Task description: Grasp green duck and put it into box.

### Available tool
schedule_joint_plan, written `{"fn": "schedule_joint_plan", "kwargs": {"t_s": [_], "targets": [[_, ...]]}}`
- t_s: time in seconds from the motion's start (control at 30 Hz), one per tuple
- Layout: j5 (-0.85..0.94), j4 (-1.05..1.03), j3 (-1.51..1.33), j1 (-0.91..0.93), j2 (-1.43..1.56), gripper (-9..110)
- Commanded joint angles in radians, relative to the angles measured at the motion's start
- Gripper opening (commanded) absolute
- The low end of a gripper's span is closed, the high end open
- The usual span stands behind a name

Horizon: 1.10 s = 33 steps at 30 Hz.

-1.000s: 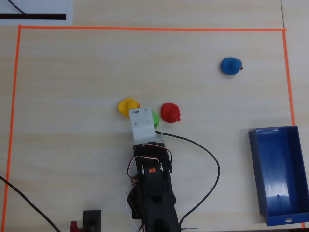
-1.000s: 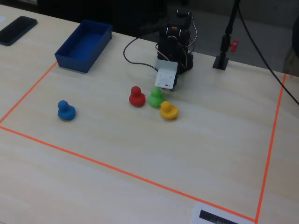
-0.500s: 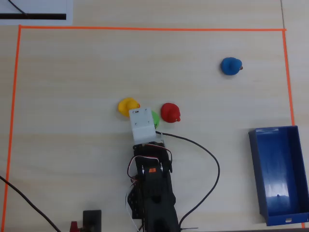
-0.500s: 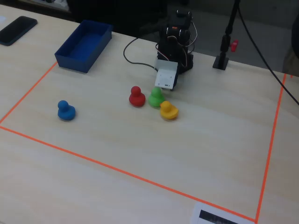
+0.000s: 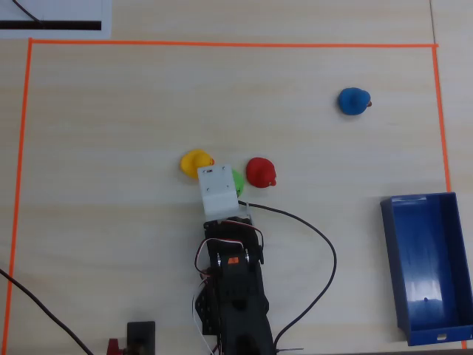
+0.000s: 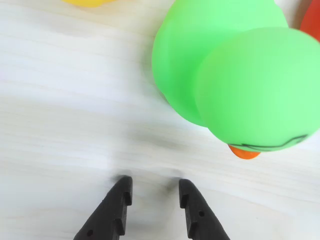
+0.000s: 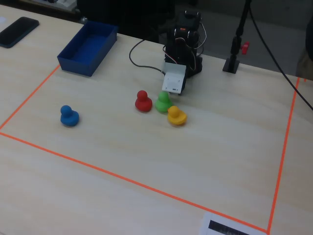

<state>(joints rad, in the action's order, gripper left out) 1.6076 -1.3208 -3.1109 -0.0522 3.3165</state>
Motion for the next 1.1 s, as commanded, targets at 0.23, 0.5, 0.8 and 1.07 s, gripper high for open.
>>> {"fn": "schedule_joint_plan", "kwargs": {"t_s": [0.23, 0.5, 0.8, 1.07], "targets": [[-0.005, -0.025, 0.0, 0.008, -0.006, 10], [-0.006, -0.025, 0.0, 0.008, -0.006, 10], [-0.006, -0.025, 0.0, 0.008, -0.006, 10], [-0.015, -0.025, 0.0, 0.008, -0.006, 3]]}}
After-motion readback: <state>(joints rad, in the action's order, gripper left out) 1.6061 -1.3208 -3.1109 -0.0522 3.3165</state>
